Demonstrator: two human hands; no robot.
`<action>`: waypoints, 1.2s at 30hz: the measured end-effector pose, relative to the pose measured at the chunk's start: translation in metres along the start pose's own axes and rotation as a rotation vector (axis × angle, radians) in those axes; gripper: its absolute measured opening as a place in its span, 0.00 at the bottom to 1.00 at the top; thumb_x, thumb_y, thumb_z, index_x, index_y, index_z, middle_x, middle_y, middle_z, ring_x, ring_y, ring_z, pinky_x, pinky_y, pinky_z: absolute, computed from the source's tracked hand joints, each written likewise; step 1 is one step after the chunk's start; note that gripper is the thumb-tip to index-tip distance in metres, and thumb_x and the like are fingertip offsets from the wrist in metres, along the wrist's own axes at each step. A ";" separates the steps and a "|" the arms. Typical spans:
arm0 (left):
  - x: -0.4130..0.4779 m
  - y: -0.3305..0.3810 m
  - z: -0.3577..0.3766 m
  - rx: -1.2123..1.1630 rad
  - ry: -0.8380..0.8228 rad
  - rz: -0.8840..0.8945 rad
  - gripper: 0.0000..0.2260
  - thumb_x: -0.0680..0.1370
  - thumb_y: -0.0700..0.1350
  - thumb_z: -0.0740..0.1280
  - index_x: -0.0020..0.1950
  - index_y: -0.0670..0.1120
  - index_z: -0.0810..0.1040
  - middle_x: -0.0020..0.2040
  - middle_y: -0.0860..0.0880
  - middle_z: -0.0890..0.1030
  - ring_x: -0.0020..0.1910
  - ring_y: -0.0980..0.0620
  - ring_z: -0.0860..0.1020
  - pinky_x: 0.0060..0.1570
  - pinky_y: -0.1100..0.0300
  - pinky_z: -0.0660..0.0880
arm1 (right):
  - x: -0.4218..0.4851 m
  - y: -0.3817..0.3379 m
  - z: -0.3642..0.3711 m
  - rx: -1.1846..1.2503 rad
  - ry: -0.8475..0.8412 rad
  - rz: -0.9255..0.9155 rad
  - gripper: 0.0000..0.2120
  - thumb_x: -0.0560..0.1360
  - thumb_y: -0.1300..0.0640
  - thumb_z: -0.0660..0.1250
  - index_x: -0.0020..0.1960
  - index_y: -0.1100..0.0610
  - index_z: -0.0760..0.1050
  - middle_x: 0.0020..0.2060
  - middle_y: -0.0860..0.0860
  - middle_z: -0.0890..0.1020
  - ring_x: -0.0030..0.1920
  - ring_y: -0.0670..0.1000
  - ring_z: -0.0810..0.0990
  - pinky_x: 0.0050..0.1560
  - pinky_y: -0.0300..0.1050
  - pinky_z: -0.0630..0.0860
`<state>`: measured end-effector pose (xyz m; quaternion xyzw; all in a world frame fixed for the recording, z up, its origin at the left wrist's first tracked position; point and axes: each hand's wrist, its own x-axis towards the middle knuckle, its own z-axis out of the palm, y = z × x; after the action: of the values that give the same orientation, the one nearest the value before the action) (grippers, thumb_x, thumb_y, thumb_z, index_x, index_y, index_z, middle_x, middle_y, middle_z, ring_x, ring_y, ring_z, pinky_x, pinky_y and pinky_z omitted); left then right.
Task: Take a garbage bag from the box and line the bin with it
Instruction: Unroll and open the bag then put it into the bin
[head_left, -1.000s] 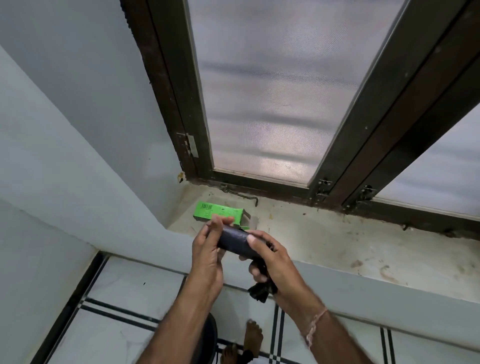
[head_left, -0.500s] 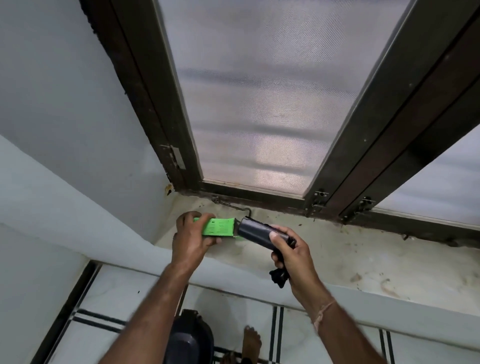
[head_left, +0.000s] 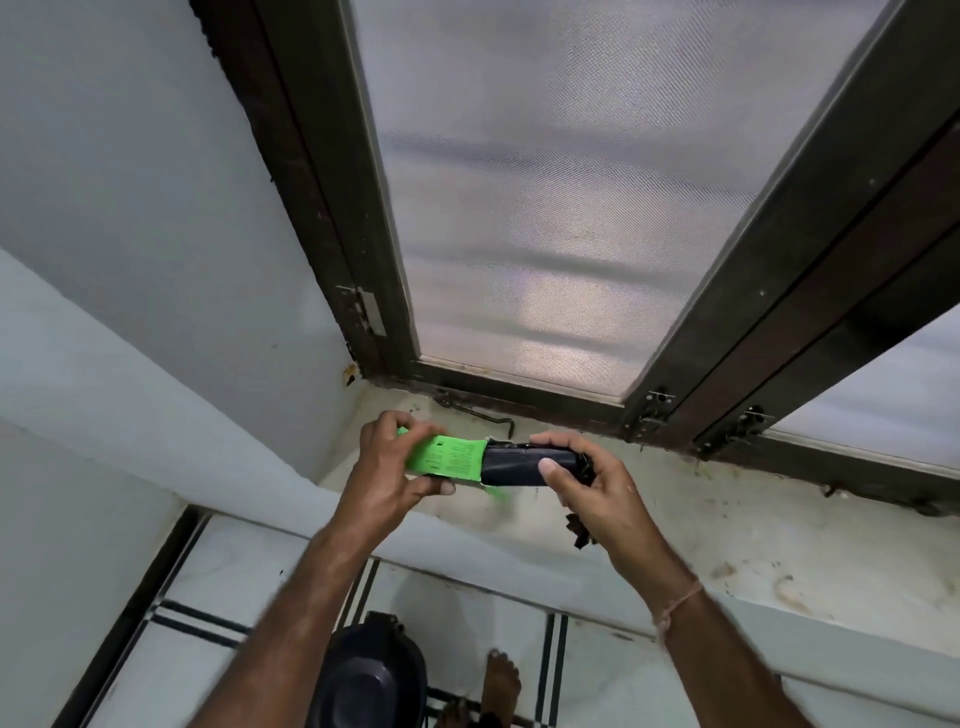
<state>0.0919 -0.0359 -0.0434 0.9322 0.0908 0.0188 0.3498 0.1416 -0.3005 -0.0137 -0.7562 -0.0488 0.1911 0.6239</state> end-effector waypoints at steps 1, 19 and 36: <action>-0.002 0.001 0.002 -0.026 0.006 -0.004 0.28 0.69 0.51 0.82 0.67 0.53 0.80 0.60 0.51 0.70 0.63 0.51 0.64 0.57 0.60 0.66 | 0.001 0.000 0.003 0.039 0.009 0.022 0.12 0.82 0.60 0.70 0.61 0.47 0.84 0.49 0.49 0.85 0.38 0.46 0.76 0.37 0.39 0.76; -0.042 0.019 0.025 -0.619 0.102 -0.221 0.28 0.64 0.64 0.78 0.63 0.59 0.80 0.58 0.51 0.80 0.59 0.53 0.79 0.57 0.51 0.80 | -0.008 -0.021 0.040 -0.151 -0.038 -0.213 0.15 0.78 0.57 0.75 0.63 0.56 0.84 0.55 0.55 0.81 0.51 0.55 0.81 0.54 0.49 0.79; -0.055 0.008 0.005 -0.570 0.075 -0.135 0.25 0.63 0.62 0.78 0.60 0.69 0.78 0.57 0.58 0.79 0.57 0.65 0.77 0.50 0.71 0.72 | -0.024 -0.018 0.055 -0.040 0.071 -0.241 0.09 0.75 0.59 0.78 0.54 0.50 0.88 0.46 0.48 0.85 0.45 0.45 0.83 0.48 0.39 0.78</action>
<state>0.0395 -0.0546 -0.0405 0.7869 0.1563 0.0547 0.5944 0.1031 -0.2532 0.0005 -0.7635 -0.1209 0.0870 0.6283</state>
